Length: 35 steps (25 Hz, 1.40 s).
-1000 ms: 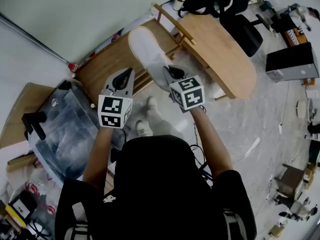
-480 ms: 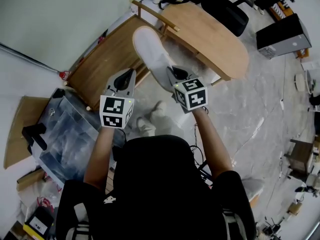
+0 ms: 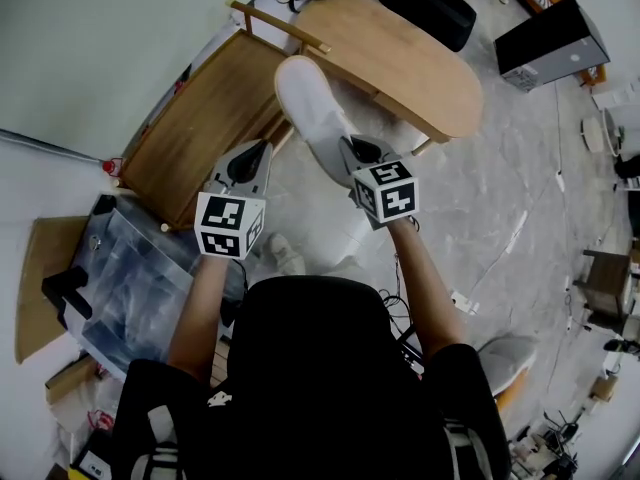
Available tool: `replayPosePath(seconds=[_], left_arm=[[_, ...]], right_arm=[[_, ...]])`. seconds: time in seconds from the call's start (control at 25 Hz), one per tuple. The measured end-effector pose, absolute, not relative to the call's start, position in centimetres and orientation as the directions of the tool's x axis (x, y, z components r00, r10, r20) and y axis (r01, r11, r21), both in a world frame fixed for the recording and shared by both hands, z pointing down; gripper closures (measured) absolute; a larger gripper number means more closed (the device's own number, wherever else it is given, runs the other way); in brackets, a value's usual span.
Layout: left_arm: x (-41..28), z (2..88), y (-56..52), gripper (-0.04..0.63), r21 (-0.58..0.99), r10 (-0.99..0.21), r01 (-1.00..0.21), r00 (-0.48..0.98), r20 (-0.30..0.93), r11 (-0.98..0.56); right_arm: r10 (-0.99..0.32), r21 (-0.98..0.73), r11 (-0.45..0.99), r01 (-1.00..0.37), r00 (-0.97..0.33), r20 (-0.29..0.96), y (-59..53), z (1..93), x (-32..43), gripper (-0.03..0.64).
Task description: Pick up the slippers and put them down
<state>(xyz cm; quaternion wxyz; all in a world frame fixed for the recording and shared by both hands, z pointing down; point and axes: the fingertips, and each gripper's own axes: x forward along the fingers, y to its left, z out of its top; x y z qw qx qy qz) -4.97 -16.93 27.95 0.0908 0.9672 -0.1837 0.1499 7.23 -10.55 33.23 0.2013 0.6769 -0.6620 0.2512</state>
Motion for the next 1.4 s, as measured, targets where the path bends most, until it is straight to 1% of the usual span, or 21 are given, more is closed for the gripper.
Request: replayPosePath(seconds=[0.4,0.76,1.4], left_arm=[[0.7,28.4,-11.9,0.588,0.12,-0.272,-0.328,0.901,0.339,-0.937],[5.7,29.5,-5.5,0.588,0.12,-0.239,-0.3,0.899,0.367,-0.946],[9.4,34.0,0.9,0.588,0.091,-0.25,-0.318,0.867,0.432,-0.944]], right_arm=[[-0.805,-0.096,-0.113,-0.989,0.034,0.592,-5.4,33.2,12.7,0.609],[-0.795,-0.11,-0.142,-0.984,0.047,0.604,0.9,34.0,17.2,0.609],[-0.788,-0.123,-0.155,-0.98,0.047,0.614,9.4,37.4,21.5,0.609]])
